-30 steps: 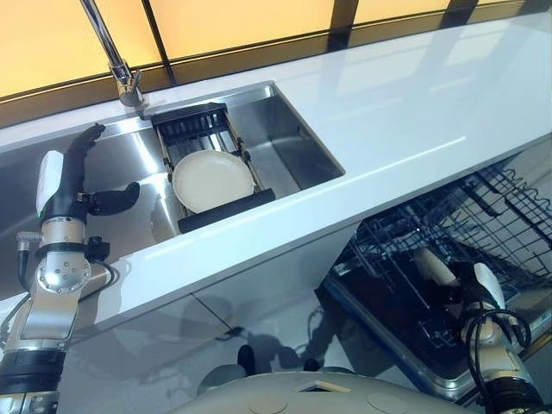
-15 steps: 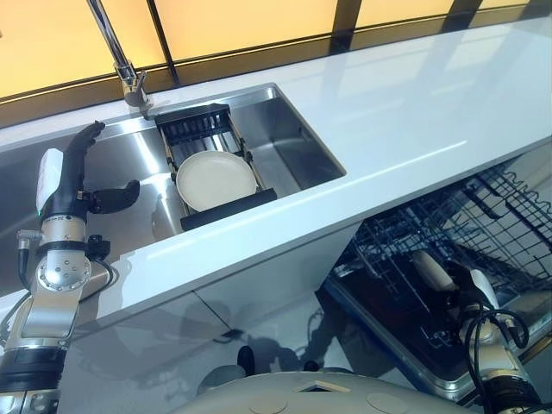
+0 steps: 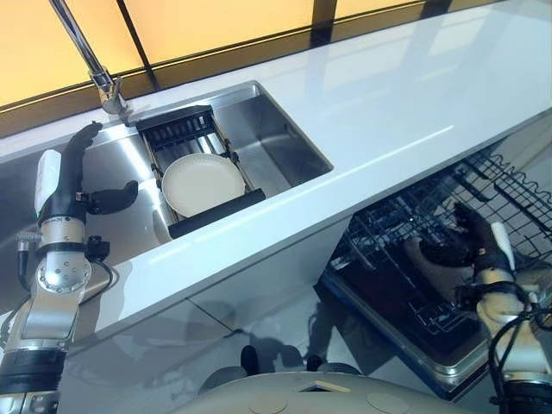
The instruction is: Pick up plates and place into dishwasher.
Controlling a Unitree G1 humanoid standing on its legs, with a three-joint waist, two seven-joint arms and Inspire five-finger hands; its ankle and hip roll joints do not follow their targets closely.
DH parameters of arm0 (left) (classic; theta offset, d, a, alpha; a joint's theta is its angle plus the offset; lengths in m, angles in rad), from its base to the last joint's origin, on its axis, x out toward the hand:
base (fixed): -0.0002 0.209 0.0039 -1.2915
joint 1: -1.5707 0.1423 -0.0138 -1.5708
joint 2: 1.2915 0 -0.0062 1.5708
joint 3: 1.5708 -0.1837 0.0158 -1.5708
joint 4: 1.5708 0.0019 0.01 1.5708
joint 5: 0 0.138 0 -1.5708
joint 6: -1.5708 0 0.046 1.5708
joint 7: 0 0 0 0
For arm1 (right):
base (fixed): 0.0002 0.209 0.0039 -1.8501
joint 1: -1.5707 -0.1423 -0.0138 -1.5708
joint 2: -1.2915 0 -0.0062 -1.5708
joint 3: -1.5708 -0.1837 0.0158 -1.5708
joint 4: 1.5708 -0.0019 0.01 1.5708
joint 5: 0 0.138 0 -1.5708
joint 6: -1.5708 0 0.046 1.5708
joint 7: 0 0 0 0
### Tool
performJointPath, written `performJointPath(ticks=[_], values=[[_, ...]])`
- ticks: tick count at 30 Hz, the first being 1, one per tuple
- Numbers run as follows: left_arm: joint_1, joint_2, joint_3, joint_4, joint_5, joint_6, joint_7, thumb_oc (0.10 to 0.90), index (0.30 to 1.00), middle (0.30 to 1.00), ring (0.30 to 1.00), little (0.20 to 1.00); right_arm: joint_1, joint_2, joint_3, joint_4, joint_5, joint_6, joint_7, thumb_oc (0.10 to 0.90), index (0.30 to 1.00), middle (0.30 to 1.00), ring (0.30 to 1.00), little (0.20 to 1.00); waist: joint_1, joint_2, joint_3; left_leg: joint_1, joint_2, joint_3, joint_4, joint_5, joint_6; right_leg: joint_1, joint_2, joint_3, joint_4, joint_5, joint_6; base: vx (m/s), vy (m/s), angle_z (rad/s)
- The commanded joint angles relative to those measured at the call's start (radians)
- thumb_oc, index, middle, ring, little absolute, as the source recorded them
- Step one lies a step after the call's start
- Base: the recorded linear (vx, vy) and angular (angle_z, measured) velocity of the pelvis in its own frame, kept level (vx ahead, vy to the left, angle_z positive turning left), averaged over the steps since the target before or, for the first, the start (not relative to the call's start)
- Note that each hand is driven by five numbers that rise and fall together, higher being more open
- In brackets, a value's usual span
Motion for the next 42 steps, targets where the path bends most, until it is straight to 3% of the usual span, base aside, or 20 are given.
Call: performJointPath(ticks=[1, 8, 14, 19, 26, 34, 42], values=[[-0.076, 0.08, 0.07, 0.007, -0.026, -0.096, 0.066, 0.8, 0.9, 0.9, 0.9, 0.9, -0.092, -0.095, -0.078, -0.139, 0.083, -0.16, -0.018, 0.8, 0.9, 0.9, 0.9, 0.9, 0.006, -0.008, -0.032, 0.043, -0.058, 0.015, 0.01, -0.107, 0.006, -0.094, 0.021, -0.011, 0.075, 0.032, 0.056, 0.0, 0.0, 0.0], [-0.063, 0.08, 0.075, -0.009, -0.029, -0.096, 0.045, 0.8, 0.9, 0.9, 0.9, 0.9, -0.085, -0.087, -0.108, -0.204, 0.213, -0.232, 0.002, 0.8, 0.9, 0.9, 0.9, 0.9, 0.002, -0.007, -0.041, 0.04, -0.057, 0.025, 0.009, -0.106, 0.007, -0.096, 0.017, -0.01, 0.069, 0.035, 0.057, 0.0, 0.001, 0.0], [-0.104, 0.082, 0.032, 0.005, 0.0, -0.09, 0.017, 0.8, 0.9, 0.9, 0.9, 0.9, -0.133, -0.035, -0.091, -0.233, 0.323, -0.367, -0.055, 0.8, 0.9, 0.9, 0.9, 0.9, -0.001, 0.0, -0.049, 0.038, -0.058, 0.03, 0.009, -0.105, 0.007, -0.099, 0.015, -0.008, 0.068, 0.038, 0.06, 0.01, 0.011, -0.01], [-0.175, 0.107, -0.045, -0.004, 0.05, -0.043, -0.045, 0.8, 0.9, 0.9, 0.9, 0.9, -0.165, -0.026, -0.03, -0.227, 0.266, -0.315, -0.035, 0.8, 0.9, 0.9, 0.9, 0.9, -0.002, 0.009, -0.049, 0.036, -0.06, 0.028, 0.011, -0.104, 0.009, -0.105, 0.009, -0.011, 0.071, 0.04, 0.065, 0.0, 0.007, 0.0], [-0.324, 0.203, -0.162, -0.012, 0.049, 0.105, -0.19, 0.8, 0.9, 0.9, 0.9, 0.9, -0.216, -0.068, 0.109, -0.221, 0.189, -0.227, 0.023, 0.8, 0.9, 0.9, 0.9, 0.9, -0.008, 0.024, -0.04, 0.034, -0.065, 0.031, 0.015, -0.102, 0.011, -0.108, 0.001, -0.015, 0.077, 0.043, 0.069, 0.04, 0.017, 0.0], [-0.487, 0.256, -0.273, 0.044, 0.017, 0.236, -0.29, 0.8, 0.9, 0.9, 0.9, 0.9, -0.26, -0.091, 0.197, -0.198, 0.167, -0.197, 0.021, 0.8, 0.9, 0.9, 0.9, 0.9, -0.021, 0.043, -0.027, 0.033, -0.071, 0.04, 0.02, -0.104, 0.017, -0.119, -0.003, -0.01, 0.094, 0.039, 0.073, 0.06, 0.02, 0.0], [-0.631, 0.276, -0.383, 0.18, 0.046, 0.295, -0.301, 0.8, 0.9, 0.9, 0.9, 0.9, -0.274, -0.12, 0.241, -0.184, 0.173, -0.176, 0.043, 0.8, 0.9, 0.9, 0.9, 0.9, -0.054, 0.059, -0.008, 0.031, -0.075, 0.058, 0.036, -0.119, 0.022, -0.135, -0.006, 0.012, 0.12, 0.021, 0.077, 0.1, 0.033, -0.03]])
